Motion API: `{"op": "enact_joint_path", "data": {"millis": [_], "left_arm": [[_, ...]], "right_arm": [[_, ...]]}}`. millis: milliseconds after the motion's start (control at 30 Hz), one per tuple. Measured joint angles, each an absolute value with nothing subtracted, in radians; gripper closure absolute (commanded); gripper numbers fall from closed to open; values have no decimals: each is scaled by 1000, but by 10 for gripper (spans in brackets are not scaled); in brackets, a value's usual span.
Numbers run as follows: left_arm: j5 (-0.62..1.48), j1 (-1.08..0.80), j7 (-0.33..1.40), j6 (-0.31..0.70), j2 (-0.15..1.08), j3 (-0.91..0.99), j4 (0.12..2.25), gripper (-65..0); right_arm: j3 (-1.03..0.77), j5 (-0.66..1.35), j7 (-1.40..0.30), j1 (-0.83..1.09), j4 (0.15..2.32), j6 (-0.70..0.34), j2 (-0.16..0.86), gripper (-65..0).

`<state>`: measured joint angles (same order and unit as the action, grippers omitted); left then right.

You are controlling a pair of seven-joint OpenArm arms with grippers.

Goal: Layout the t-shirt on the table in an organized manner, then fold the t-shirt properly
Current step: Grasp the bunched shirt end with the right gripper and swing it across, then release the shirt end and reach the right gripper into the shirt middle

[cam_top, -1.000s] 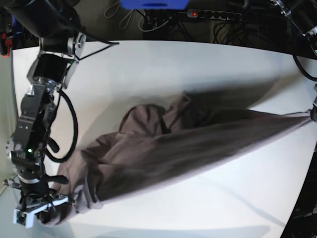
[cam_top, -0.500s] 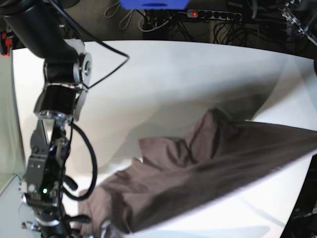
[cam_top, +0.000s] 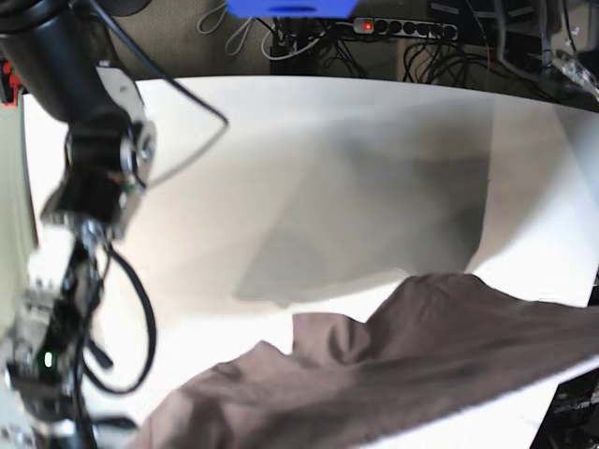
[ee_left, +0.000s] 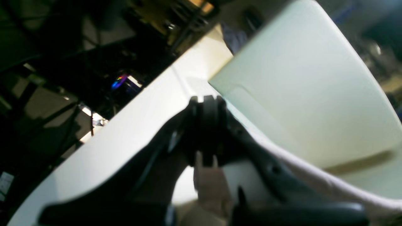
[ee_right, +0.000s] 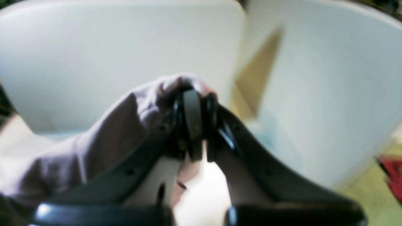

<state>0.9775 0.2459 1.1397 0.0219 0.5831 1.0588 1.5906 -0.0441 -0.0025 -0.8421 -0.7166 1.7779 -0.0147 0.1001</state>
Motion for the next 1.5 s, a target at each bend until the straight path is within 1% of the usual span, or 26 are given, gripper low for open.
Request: {"op": "enact_joint_path", "data": {"millis": [167,267,400,500,600,700,800,900,1000,1167,1267,1333,1400,1500], "left_arm": [[1003,118,1168,20,491,1055,1591,-3],[1060,9,1159,27,467,1057,1589,-3],[1104,-113,1150,26,411,1060,1583,-3],[1144,-187,1155,28,377,1051,1586,-3],[1149,-262,1184,27,326,1029,1583,-3],[1146,-280,1275,27,263,973,1578,-3],[1126,-300,1291,22,213,967,1571,-3],[1064,-321,1345,6,175,975,1536,-3],[1041,-320,1357,4,166,972,1526,-3],[1047,-322,1351,4,171,979,1525,-3],[1048,-318,1353,4,172,979,1525,-3],[1048,-318,1347,4,173,978,1525,-3],[1047,-317,1348,4,173,976,1525,-3],[1048,-315,1348,4,172,974,1525,-3]], "right_arm": [[-50,8,-855,-539,1862,-24,114,0],[-86,1,-849,-442,1940,-83,139,0],[-154,9,-847,-368,1943,-159,139,0],[-196,0,-856,-313,1937,-163,157,0],[-200,-4,-850,-278,1924,-164,186,0],[-191,2,-838,-255,1919,-164,203,0],[-192,-2,-844,-230,1918,-164,207,0],[-191,2,-845,-223,1892,-164,226,0],[-193,0,-835,-181,1874,-165,247,-53],[-195,-2,-846,-83,1821,-166,260,-205],[-192,8,-829,-50,1822,-169,300,-272],[-218,-3,-842,-46,1822,-168,320,-302],[-284,4,-838,-56,1822,-168,319,-334],[-354,-20,-858,-105,1821,-165,322,-361]]}}
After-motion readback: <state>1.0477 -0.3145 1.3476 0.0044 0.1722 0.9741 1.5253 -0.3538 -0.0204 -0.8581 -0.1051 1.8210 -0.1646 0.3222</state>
